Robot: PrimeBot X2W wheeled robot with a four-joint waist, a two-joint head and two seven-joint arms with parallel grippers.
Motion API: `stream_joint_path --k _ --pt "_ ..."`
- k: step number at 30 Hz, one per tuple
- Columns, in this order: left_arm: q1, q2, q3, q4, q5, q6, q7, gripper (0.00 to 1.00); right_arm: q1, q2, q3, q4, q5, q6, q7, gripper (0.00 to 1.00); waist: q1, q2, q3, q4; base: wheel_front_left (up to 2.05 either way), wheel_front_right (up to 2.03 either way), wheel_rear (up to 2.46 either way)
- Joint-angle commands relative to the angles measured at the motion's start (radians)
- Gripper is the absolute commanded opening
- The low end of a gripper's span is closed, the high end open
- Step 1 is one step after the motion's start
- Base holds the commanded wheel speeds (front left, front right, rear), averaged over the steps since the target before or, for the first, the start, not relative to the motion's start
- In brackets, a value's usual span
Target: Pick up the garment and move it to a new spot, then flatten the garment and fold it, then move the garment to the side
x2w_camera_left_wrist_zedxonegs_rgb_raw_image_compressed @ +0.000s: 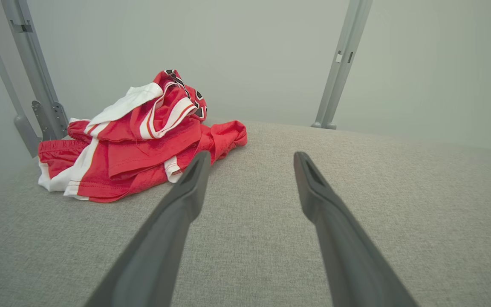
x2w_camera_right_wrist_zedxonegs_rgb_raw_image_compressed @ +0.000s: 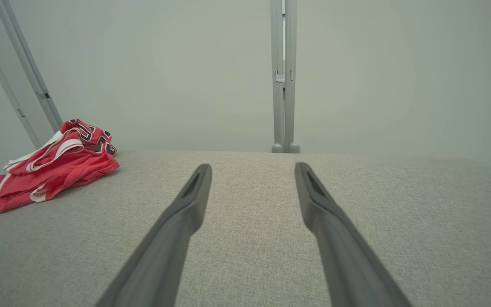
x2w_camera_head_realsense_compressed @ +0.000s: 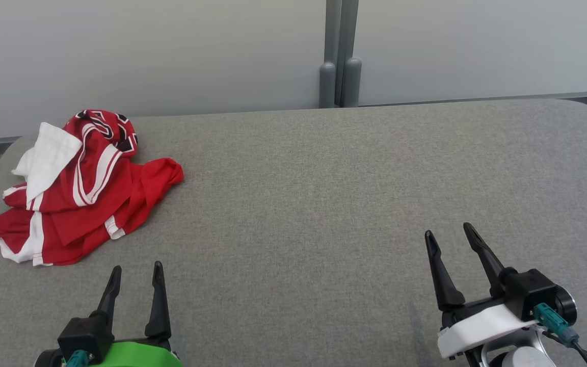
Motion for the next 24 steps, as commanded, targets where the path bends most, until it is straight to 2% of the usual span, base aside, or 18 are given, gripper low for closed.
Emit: stream_joint_path --k 1,15,24 --pt "0.014 0.001 0.001 -0.007 0.020 -0.007 -0.008 1.00 0.006 -0.006 0.002 -0.009 -0.024 0.000 -0.010 1.00 0.0000 0.0054 0.001 0.001 0.00 0.00 0.00" --pt "0.019 -0.002 -0.003 -0.015 0.095 -0.007 -0.033 1.00 0.007 -0.006 0.013 -0.019 -0.117 0.000 -0.032 1.00 0.0000 0.0060 0.004 0.003 0.00 0.00 0.00" --pt "0.014 -0.002 -0.002 -0.010 0.091 -0.009 -0.030 1.00 0.004 -0.006 0.009 -0.015 -0.110 0.000 -0.031 1.00 0.0000 0.0060 0.003 0.004 0.00 0.00 0.00"
